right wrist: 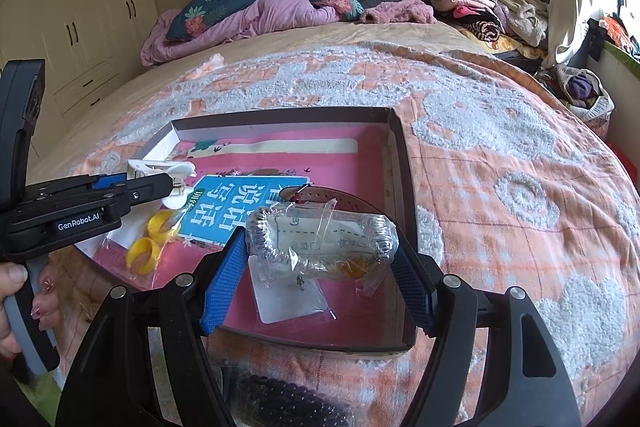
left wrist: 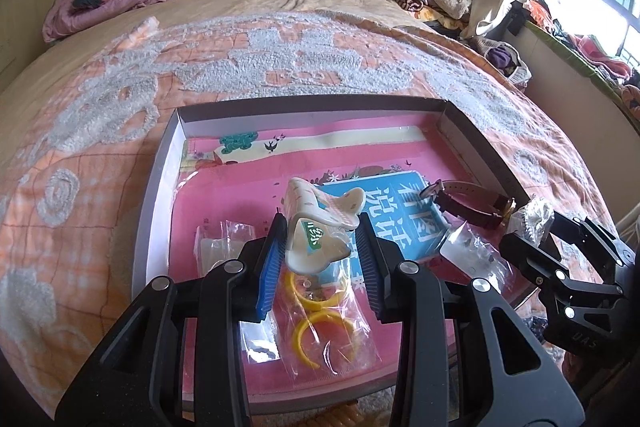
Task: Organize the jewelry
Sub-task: 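Open left tool to release the claw while right tool releases the clear bag in the box, then withdraw both open tools from the grey box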
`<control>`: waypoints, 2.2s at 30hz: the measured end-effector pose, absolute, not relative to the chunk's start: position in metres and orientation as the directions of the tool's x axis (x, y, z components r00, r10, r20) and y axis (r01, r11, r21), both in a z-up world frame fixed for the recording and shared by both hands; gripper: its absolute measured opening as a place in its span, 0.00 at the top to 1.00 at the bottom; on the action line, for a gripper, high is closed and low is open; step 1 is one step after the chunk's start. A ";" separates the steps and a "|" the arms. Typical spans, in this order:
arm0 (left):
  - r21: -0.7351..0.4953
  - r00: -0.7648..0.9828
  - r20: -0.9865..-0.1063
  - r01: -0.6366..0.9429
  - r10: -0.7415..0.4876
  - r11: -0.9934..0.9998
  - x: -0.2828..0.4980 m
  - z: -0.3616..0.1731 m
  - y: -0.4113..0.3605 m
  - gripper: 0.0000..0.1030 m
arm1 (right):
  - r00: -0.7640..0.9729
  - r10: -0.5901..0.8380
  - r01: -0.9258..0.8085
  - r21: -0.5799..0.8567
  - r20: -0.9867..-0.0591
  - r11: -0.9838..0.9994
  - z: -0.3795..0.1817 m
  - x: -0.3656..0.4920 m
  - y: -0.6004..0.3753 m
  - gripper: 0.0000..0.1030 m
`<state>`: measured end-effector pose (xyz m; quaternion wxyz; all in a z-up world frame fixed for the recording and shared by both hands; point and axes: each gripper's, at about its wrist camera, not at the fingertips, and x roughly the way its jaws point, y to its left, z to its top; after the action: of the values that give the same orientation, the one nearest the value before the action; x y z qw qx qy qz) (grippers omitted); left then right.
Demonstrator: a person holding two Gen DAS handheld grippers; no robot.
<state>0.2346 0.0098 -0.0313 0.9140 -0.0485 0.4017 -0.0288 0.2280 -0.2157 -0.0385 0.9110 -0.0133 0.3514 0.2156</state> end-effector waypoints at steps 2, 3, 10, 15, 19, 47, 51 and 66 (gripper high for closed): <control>-0.115 0.675 -0.732 0.012 -0.093 0.993 0.236 -0.033 0.010 0.73 | 0.655 0.388 -0.405 0.132 -0.649 0.905 -0.040 0.229 -0.216 0.33; -0.116 0.674 -0.733 0.011 -0.093 0.993 0.236 -0.034 0.009 0.73 | 0.652 0.391 -0.408 0.135 -0.650 0.903 -0.041 0.230 -0.216 0.32; -0.115 0.671 -0.736 0.007 -0.090 0.993 0.237 -0.038 0.008 0.73 | 0.640 0.403 -0.416 0.146 -0.654 0.898 -0.044 0.232 -0.217 0.30; -0.113 0.670 -0.737 0.005 -0.087 0.994 0.238 -0.039 0.007 0.72 | 0.635 0.414 -0.415 0.164 -0.651 0.895 -0.043 0.230 -0.220 0.23; -0.113 0.677 -0.731 0.003 -0.085 0.994 0.236 -0.036 0.008 0.57 | 0.640 0.424 -0.411 0.181 -0.640 0.893 -0.038 0.226 -0.225 0.18; -0.145 0.780 -0.620 -0.009 -0.084 0.989 0.176 0.033 0.012 0.09 | 0.715 0.454 -0.392 0.232 -0.532 0.890 0.012 0.186 -0.258 0.11; -0.151 0.791 -0.606 -0.007 -0.087 0.989 0.167 0.041 0.013 0.09 | 0.719 0.465 -0.399 0.240 -0.518 0.885 0.021 0.178 -0.259 0.10; -0.173 0.820 -0.566 -0.012 -0.089 0.985 0.131 0.058 0.024 0.09 | 0.739 0.480 -0.429 0.220 -0.473 0.876 0.052 0.141 -0.261 0.10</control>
<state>0.1312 0.0237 0.0579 0.9501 -0.0844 0.2997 -0.0203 0.1409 -0.2606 0.0517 0.9313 0.0482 0.2663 0.2439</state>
